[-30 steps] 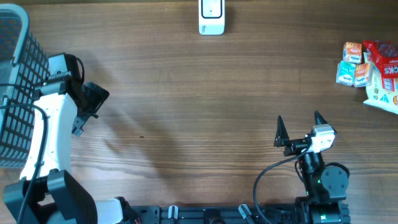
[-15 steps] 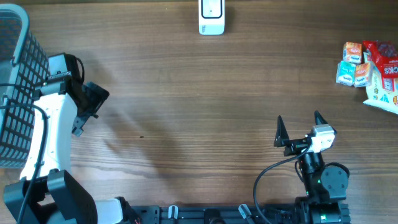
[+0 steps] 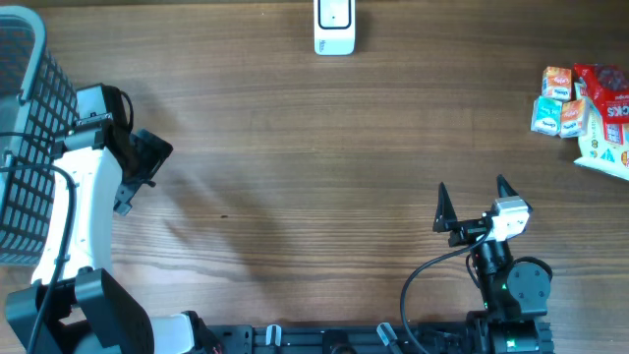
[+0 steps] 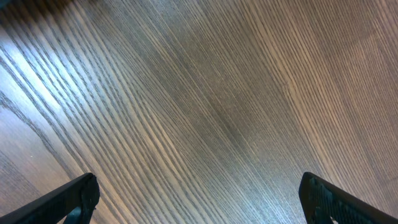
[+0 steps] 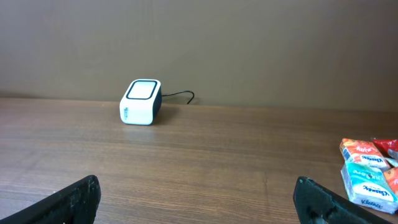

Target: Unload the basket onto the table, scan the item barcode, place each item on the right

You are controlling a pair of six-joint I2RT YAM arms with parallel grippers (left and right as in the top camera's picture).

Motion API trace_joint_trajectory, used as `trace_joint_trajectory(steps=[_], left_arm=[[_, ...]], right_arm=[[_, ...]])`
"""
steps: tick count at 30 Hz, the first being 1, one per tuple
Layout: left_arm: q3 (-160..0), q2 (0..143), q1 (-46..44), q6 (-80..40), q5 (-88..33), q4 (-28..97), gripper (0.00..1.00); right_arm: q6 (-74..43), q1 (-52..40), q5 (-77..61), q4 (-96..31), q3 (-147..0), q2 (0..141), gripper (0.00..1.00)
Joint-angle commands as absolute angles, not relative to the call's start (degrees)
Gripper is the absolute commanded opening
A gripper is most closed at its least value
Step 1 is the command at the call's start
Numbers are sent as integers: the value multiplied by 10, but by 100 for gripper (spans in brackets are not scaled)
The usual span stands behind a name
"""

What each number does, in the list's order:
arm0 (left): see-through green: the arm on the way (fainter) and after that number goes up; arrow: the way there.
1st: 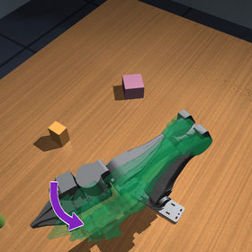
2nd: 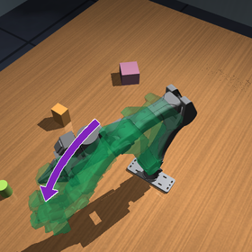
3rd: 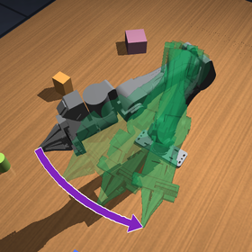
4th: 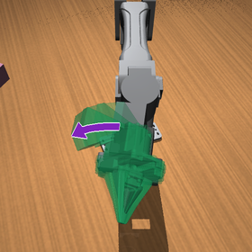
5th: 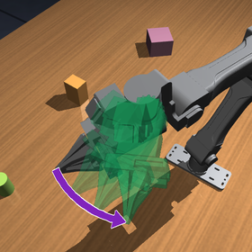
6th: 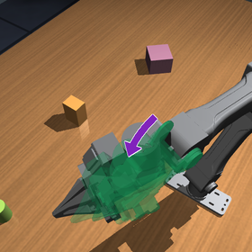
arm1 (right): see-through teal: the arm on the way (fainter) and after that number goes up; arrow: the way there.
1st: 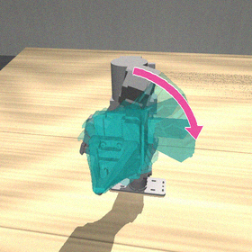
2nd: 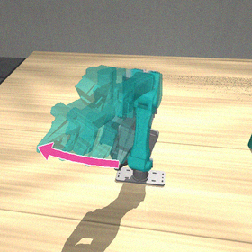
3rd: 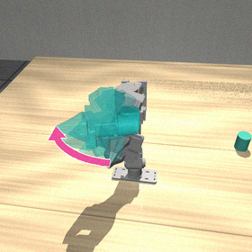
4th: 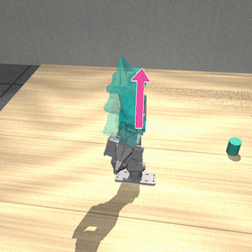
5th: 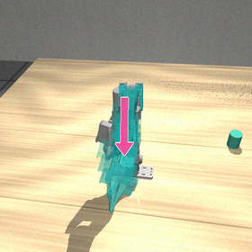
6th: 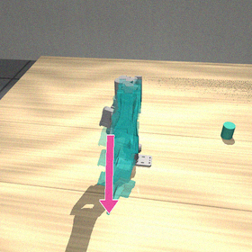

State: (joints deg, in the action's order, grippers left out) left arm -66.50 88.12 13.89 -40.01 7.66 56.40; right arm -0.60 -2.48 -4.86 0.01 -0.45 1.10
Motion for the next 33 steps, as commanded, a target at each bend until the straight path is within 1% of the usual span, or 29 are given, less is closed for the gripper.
trace_joint_trajectory(steps=[1, 24, 33], left_arm=[[-674, 880, 142, -410, 84, 564, 100], [-674, 882, 142, -408, 85, 564, 100], [-660, 805, 131, -390, 91, 577, 100]], right_arm=[[-15, -24, -43, 1, -3, 3, 100], [-15, -24, -43, 1, -3, 3, 100], [-15, -24, -43, 1, -3, 3, 100]])
